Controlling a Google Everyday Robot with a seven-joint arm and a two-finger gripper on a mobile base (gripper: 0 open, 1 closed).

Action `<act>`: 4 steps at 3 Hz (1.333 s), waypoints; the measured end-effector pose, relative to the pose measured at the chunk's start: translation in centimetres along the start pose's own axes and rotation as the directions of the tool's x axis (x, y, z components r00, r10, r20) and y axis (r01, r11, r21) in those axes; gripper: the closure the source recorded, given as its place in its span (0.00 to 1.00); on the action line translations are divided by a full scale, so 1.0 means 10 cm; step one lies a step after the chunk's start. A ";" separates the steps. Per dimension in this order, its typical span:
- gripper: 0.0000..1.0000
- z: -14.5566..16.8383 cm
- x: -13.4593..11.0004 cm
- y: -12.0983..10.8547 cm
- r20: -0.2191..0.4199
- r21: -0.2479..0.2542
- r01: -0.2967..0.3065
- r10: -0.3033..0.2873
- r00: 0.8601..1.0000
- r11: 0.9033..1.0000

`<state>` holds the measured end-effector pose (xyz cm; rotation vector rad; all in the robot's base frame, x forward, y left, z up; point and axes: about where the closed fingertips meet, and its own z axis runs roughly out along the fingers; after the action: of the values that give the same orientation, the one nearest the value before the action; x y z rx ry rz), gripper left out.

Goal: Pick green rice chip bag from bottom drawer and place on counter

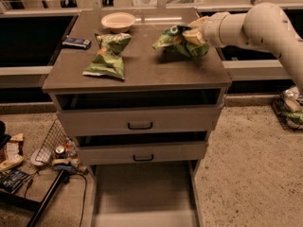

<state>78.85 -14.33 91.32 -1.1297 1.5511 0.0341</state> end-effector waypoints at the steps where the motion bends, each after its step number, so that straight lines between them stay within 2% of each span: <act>1: 0.10 0.02 0.00 0.02 0.001 -0.004 0.000 0.000 1.000 1.000; 2: 0.00 0.04 -0.01 0.03 0.002 -0.007 0.000 0.000 1.000 1.000; 3: 0.00 -0.03 -0.08 -0.06 -0.017 -0.015 0.020 -0.020 1.000 1.000; 4: 0.00 -0.31 -0.34 -0.34 -0.072 -0.026 0.064 -0.066 0.995 0.998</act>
Offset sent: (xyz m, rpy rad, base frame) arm 0.0004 0.0024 -0.0013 0.0005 0.0018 0.0034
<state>78.35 -15.84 96.82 -1.2111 1.5804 -0.0331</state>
